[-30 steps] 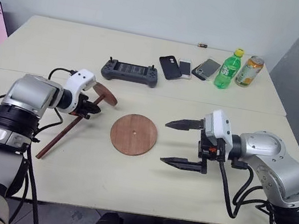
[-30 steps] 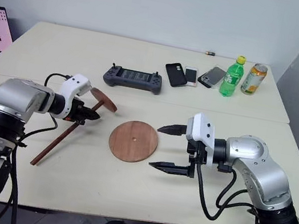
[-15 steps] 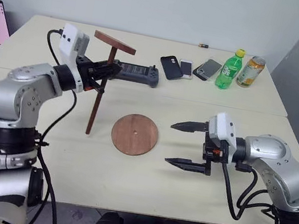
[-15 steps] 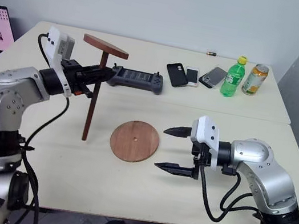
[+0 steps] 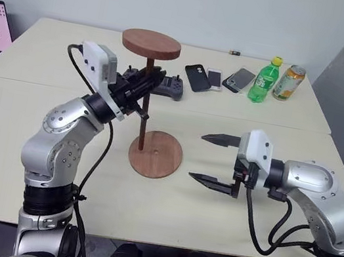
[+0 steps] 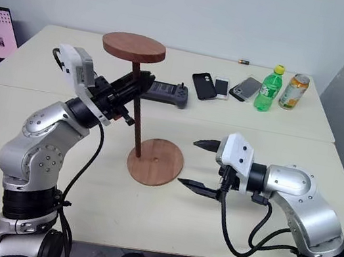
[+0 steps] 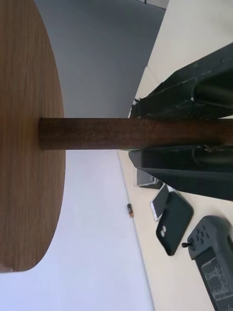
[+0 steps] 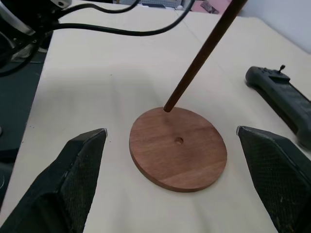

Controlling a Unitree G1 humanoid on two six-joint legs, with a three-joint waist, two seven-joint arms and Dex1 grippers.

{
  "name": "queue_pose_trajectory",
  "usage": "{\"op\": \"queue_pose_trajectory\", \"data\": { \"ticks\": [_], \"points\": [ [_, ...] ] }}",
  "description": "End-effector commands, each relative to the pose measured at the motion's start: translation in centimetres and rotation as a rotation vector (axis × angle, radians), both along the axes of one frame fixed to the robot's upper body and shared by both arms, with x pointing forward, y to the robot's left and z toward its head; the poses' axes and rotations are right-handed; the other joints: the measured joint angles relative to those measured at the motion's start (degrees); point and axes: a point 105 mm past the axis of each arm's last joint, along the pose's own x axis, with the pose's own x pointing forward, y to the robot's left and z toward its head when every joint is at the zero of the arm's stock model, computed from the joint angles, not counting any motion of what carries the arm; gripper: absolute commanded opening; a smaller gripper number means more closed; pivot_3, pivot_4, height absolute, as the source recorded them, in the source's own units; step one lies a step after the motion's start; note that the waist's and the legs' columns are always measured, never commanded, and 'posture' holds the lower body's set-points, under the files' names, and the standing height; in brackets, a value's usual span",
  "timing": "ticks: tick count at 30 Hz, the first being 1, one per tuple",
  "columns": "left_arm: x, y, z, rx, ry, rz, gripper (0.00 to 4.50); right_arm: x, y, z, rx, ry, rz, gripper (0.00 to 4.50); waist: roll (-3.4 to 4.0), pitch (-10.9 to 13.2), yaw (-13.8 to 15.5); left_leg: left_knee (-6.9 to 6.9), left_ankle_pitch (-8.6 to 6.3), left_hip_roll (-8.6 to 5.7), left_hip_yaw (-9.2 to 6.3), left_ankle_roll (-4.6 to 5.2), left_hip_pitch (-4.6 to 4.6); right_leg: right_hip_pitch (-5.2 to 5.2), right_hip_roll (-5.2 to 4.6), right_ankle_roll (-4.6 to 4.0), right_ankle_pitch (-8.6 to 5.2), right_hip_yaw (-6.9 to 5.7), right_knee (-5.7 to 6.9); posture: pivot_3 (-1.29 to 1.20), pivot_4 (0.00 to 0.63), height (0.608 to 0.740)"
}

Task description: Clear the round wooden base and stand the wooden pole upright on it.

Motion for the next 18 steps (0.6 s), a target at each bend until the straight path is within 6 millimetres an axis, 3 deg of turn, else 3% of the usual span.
{"op": "queue_pose_trajectory", "data": {
  "ticks": [1, 18],
  "points": [
    [-0.4, -0.4, 0.7, -0.003, -0.089, 0.026, 0.27, 0.2, 0.4, 0.7, 0.014, -0.063, -0.051, 4.5, 0.0, 0.0, -0.01, 0.0, 0.0, -0.01, 0.01, 0.0, 0.0, 0.0, 0.0, 0.0, 0.0, 0.02, 0.0, 0.0, 0.15, 0.74],
    [0.3, -2.2, -1.6, -0.049, -0.034, -0.042, 0.27, -1.5, 0.5, -1.6, -0.023, 0.017, -0.109, 4.5, 0.0, 0.0, 0.01, 0.0, 0.0, -0.01, 0.02, 0.0, -0.02, 0.02, 0.02, 0.01, 0.0, 0.0, -0.04, 0.0, 0.15, 0.74]
  ]
}}
